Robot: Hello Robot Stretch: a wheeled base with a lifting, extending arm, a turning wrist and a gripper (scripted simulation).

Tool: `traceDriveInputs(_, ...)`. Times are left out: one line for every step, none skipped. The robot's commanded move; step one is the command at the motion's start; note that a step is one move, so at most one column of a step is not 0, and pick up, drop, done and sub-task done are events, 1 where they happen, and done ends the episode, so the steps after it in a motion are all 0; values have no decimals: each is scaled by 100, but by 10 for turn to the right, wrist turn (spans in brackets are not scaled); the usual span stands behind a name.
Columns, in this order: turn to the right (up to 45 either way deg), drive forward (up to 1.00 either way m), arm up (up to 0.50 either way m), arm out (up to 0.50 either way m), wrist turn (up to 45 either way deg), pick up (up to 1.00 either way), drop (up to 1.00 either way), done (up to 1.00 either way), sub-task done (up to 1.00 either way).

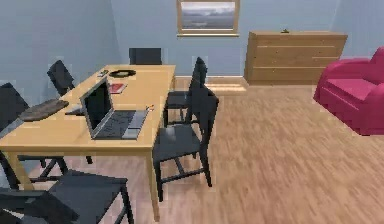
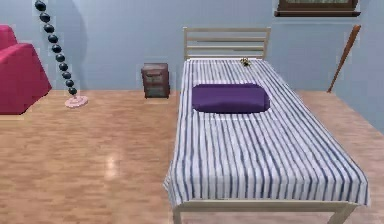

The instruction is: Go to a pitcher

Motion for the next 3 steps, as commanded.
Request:
traceDriveInputs(270,0,0,0,0,0,0,0,0)
traceDriveInputs(0,85,0,0,0,0,0,0,0)
traceDriveInputs(-450,0,0,0,0,0,0,0,0)
